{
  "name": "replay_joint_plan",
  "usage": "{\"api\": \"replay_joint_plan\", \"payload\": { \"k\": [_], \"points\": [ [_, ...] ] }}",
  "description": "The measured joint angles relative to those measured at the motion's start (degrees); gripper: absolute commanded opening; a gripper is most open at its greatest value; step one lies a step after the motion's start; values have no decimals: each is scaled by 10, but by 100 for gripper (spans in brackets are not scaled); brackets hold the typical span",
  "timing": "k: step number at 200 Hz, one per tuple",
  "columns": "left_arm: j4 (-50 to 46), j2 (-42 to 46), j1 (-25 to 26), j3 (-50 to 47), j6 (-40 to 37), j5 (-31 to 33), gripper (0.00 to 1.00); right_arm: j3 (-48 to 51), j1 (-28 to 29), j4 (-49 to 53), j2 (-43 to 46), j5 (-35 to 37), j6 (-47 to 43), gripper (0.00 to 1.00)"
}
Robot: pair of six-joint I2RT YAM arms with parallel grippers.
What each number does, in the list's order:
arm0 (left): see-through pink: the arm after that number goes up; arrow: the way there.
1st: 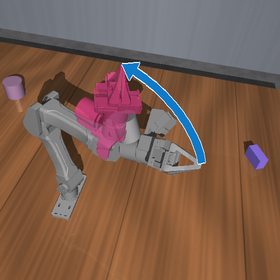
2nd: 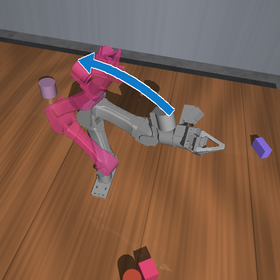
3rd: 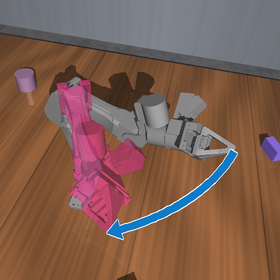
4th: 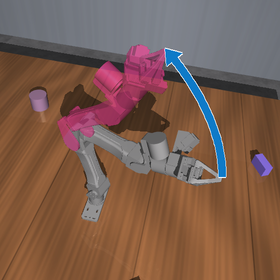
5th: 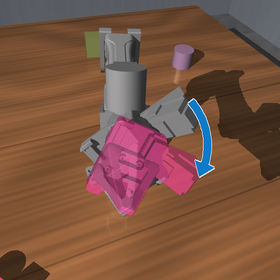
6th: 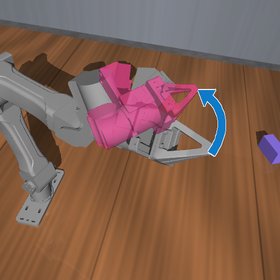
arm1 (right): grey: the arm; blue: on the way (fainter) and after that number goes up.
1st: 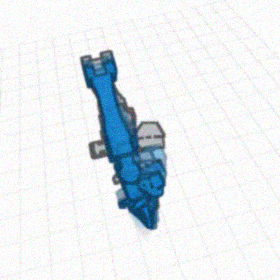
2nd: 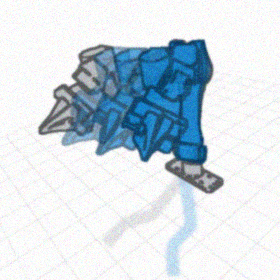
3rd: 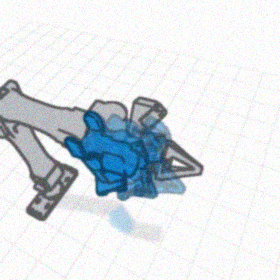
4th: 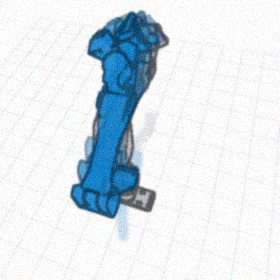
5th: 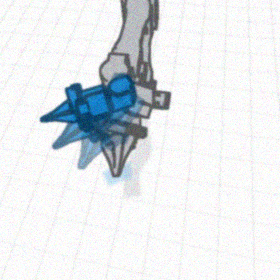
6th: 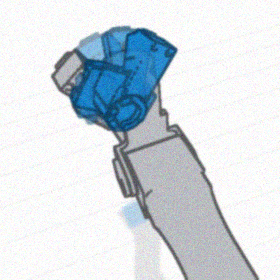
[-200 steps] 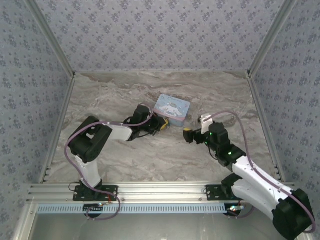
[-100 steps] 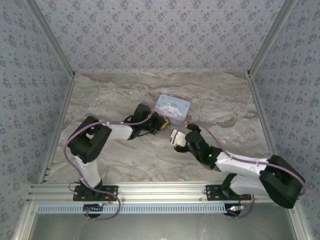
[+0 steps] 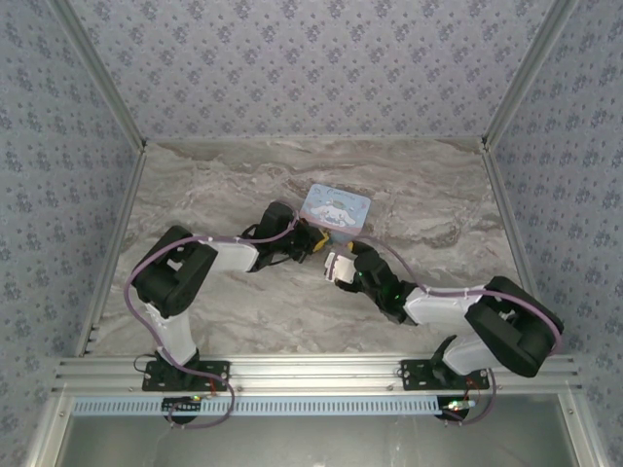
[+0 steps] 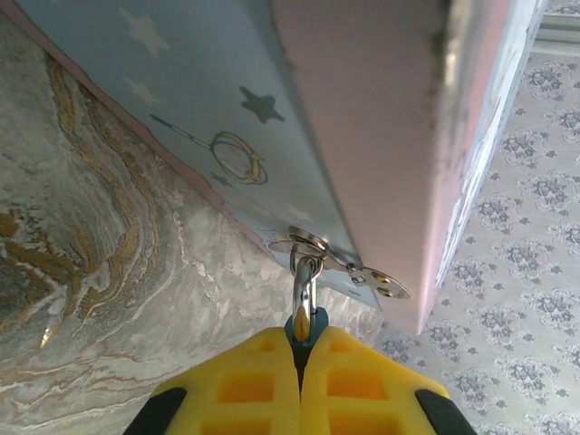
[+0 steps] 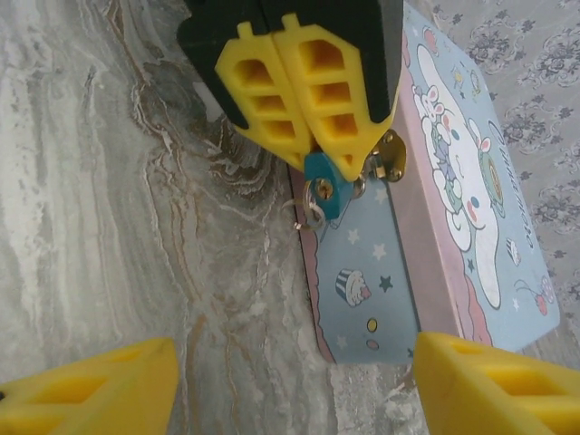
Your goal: Unlock a padlock with a key
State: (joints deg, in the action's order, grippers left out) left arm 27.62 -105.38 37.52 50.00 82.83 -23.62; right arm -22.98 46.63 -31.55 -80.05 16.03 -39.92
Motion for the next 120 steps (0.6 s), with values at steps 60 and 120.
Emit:
{"api": "replay_joint_plan", "payload": {
  "k": [60,120],
  "points": [
    [2,0,0,1,7,-6,0,-21,-13,-21,-26,-20,4,42],
    [10,0,0,1,13,-8,0,-43,-19,-26,-53,-24,7,28]
  ]
}}
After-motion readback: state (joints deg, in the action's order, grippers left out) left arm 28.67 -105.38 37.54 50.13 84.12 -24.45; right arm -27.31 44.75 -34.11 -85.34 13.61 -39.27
